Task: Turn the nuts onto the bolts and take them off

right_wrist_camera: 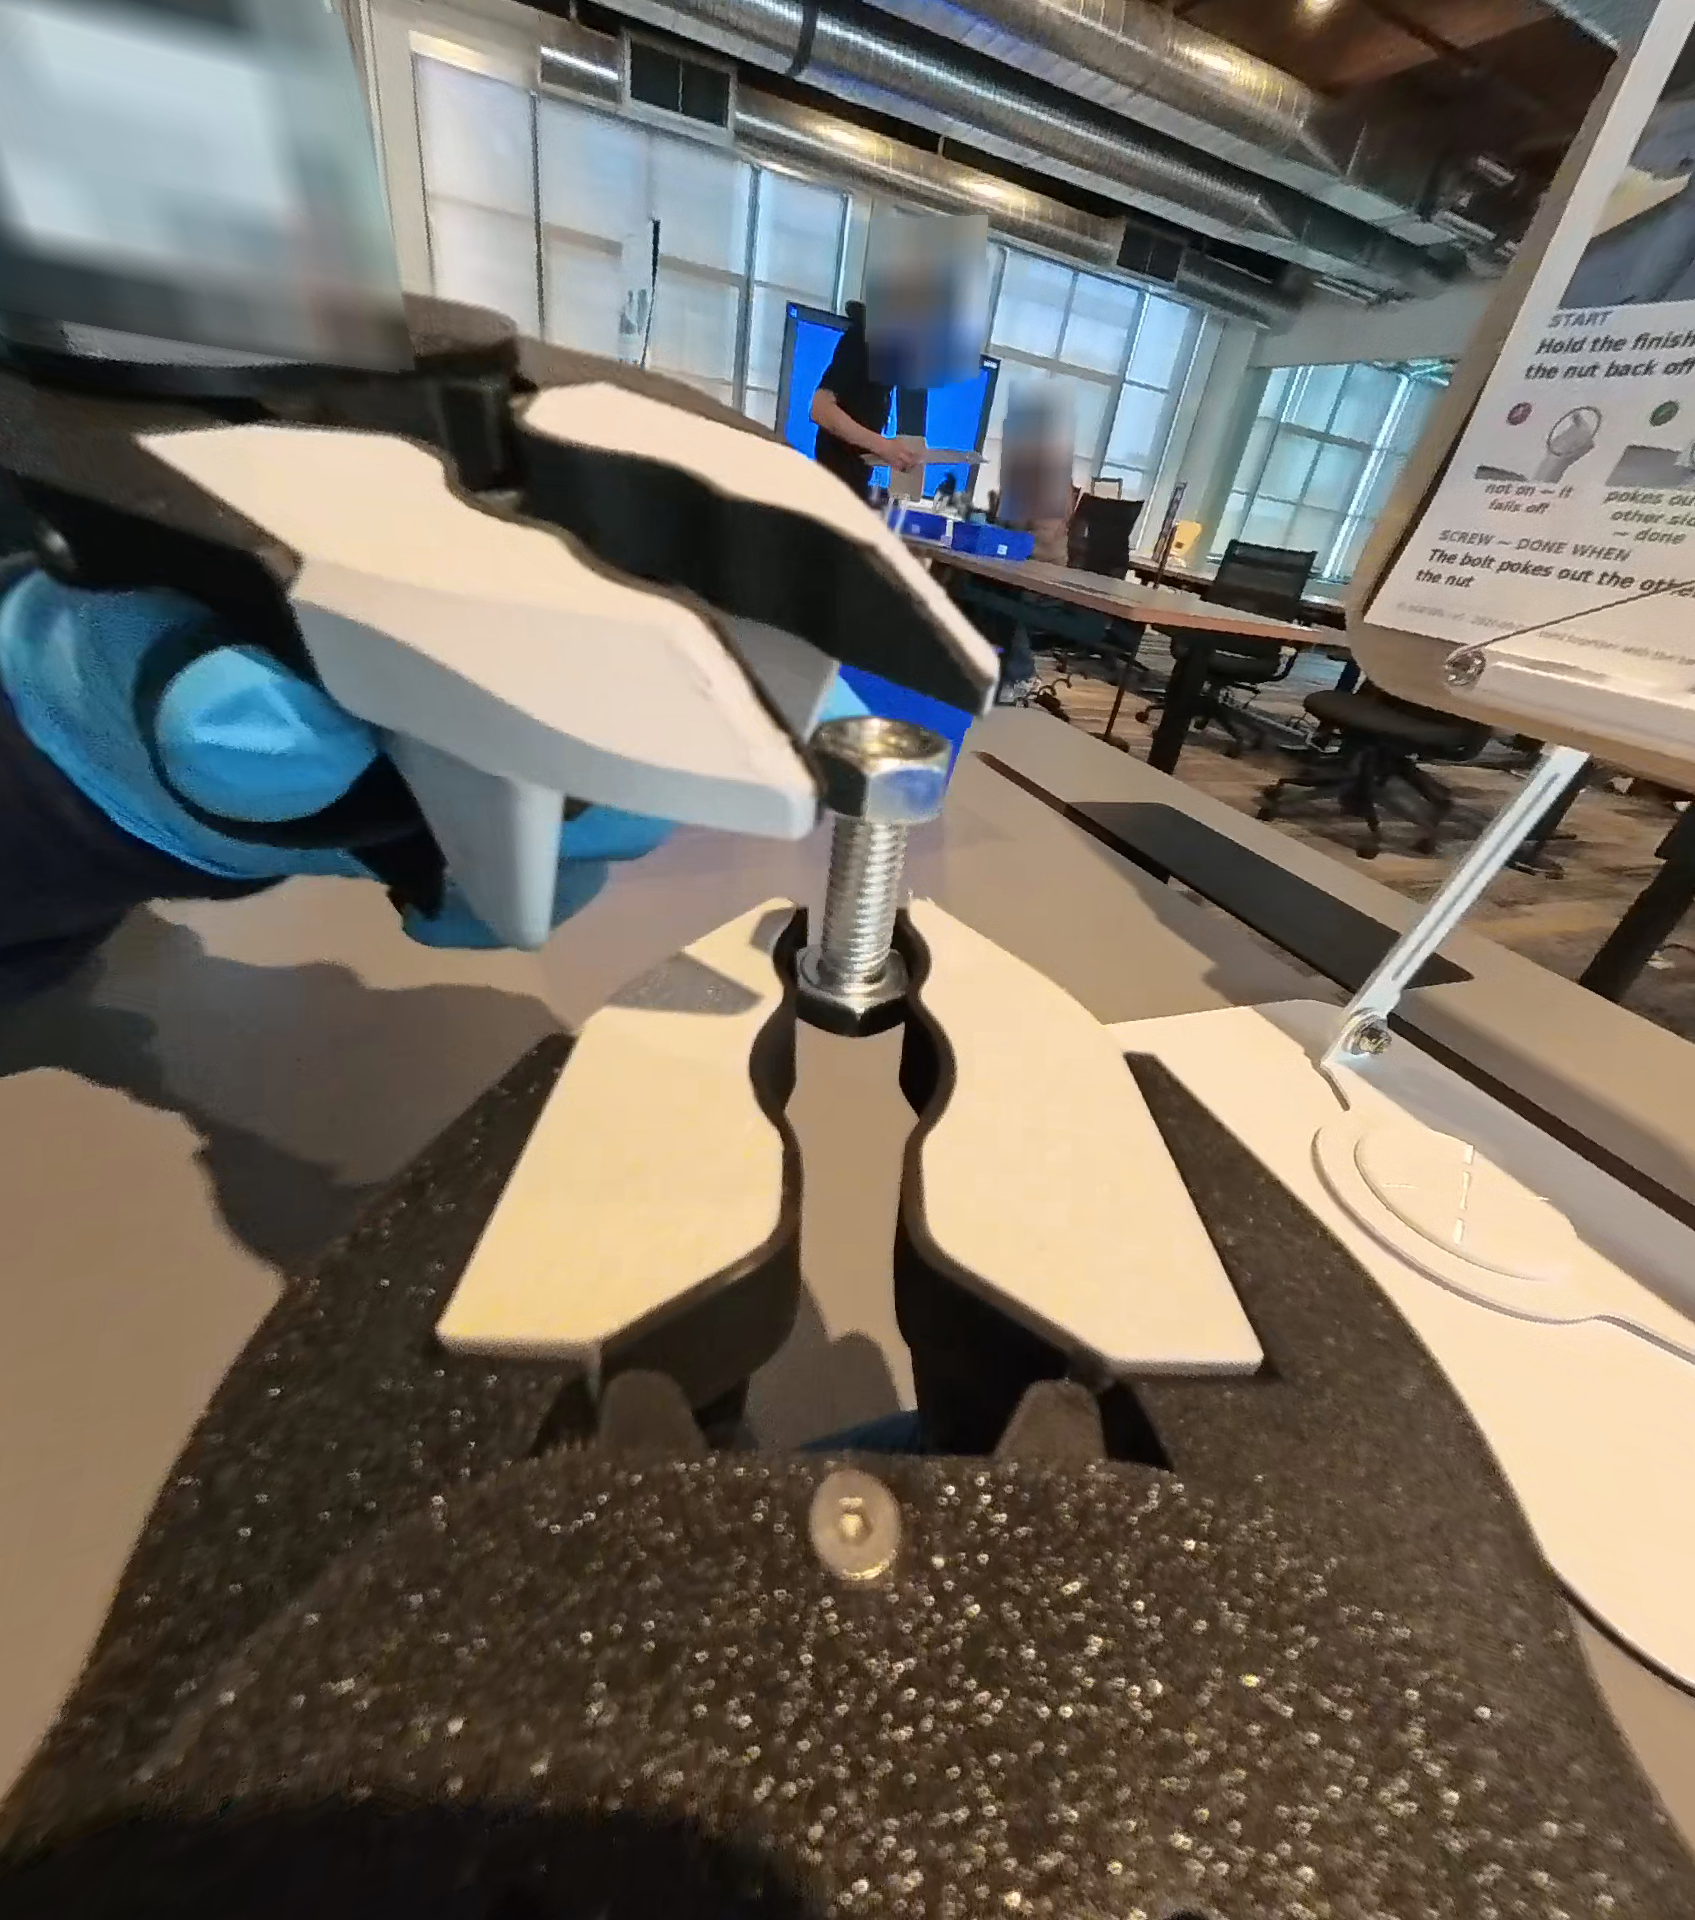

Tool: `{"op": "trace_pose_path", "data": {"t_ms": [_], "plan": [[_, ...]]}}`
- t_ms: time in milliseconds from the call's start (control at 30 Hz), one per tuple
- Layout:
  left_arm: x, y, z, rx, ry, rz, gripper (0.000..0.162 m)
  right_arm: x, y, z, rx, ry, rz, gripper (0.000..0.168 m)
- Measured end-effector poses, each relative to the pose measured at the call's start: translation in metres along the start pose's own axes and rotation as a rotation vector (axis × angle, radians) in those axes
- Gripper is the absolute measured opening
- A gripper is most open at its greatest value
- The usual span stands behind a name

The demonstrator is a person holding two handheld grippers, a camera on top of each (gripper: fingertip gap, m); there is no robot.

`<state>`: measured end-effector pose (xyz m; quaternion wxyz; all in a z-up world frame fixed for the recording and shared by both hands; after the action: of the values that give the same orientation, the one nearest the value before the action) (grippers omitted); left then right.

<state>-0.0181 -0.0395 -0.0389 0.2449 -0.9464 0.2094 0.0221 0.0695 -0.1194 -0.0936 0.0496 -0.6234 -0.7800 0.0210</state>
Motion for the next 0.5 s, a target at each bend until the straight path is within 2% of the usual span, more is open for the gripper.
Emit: {"op": "trace_pose_path", "data": {"t_ms": [67,100,233,367,500], "plan": [[0.000,0.001,0.000,0.018,-0.027,-0.004,0.027,0.000,0.000,0.000,0.000,-0.004,-0.006,0.015],[0.000,0.001,0.000,0.028,-0.041,0.001,0.019,0.000,0.000,0.001,0.002,-0.007,-0.011,0.015],[-0.004,-0.001,-0.001,0.075,-0.069,0.052,0.017,0.001,-0.002,0.001,0.010,-0.020,-0.054,0.014],[-0.007,-0.004,-0.002,0.147,-0.026,0.194,0.017,0.000,-0.006,0.001,0.055,-0.027,-0.177,0.015],[-0.009,-0.011,0.001,0.180,0.096,0.396,0.017,-0.002,-0.011,0.001,0.095,-0.035,-0.316,0.014]]}}
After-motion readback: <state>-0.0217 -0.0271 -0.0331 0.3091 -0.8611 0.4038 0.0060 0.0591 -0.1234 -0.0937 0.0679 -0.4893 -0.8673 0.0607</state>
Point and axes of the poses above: each gripper's, where its closed fingertips meet, x out along the fingers, z out of its underside, y = z × x across the jaws, the point moved 9 cm from there along -x, back along the fingers, and after that the axes turned 14 degrees about x, right-handed, at the moved point
